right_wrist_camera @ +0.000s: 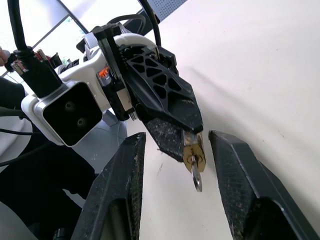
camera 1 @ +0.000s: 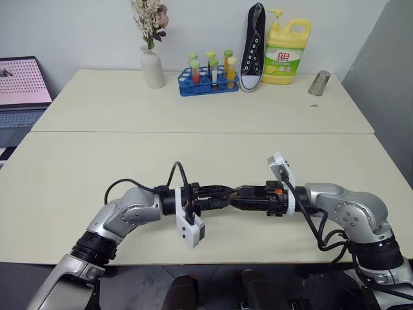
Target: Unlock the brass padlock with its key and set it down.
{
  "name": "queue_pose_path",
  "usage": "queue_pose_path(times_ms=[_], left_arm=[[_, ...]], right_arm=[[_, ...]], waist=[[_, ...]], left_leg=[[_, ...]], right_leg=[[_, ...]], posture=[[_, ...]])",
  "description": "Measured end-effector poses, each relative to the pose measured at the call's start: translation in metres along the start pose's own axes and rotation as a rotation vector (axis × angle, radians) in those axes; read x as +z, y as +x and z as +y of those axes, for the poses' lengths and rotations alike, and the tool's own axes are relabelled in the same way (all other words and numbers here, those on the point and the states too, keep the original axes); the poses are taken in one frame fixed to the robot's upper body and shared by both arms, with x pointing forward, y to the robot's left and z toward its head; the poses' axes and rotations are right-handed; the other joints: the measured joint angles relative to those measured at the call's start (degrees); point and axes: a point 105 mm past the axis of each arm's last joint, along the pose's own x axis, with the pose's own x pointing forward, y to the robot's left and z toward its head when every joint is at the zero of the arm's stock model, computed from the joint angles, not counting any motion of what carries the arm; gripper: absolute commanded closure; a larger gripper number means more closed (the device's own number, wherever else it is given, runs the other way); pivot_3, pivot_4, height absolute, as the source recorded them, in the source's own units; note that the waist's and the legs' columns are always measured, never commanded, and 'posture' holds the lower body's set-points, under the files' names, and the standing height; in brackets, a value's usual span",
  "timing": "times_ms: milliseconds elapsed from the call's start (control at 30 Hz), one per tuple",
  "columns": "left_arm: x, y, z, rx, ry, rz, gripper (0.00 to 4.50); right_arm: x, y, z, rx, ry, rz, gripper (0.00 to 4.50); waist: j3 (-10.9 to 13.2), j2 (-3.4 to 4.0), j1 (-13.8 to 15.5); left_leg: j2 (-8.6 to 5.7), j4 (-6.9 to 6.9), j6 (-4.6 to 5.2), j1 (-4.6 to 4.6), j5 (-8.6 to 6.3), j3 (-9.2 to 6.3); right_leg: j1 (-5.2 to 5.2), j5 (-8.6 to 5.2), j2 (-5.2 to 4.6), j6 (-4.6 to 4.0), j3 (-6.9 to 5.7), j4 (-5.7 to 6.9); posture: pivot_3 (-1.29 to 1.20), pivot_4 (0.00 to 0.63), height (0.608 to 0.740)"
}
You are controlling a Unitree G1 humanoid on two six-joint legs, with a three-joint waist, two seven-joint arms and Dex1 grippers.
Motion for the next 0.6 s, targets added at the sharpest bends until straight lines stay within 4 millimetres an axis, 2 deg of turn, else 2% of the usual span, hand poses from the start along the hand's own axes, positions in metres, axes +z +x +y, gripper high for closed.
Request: queue_pose_path(times_ms=[167,600], left_arm=[[0.0022,0.0016,0.0003,0.0,0.003,-0.009,3.54],[0.0007,0.0016,0.0,0.001,-0.004,0.0,3.54]], right_arm=[[-0.0013,-0.0002,-0.0046,-0.031,-0.004,0.008,4.33],[-0.0009,0.0008,-0.006,-0.034,-0.03,0.009,4.33]], waist=[[0.0,0.0,0.0],[0.0,0.0,0.0]], left_leg=[[0.0,0.0,0.0,0.01,0.0,0.01],[0.0,0.0,0.0,0.0,0.0,0.0]], right_leg=[[0.0,0.0,0.0,0.0,0.01,0.0],[0.0,0.0,0.0,0.0,0.0,0.0]], posture=[[0.0,0.15,0.74],[0.0,0.15,0.74]])
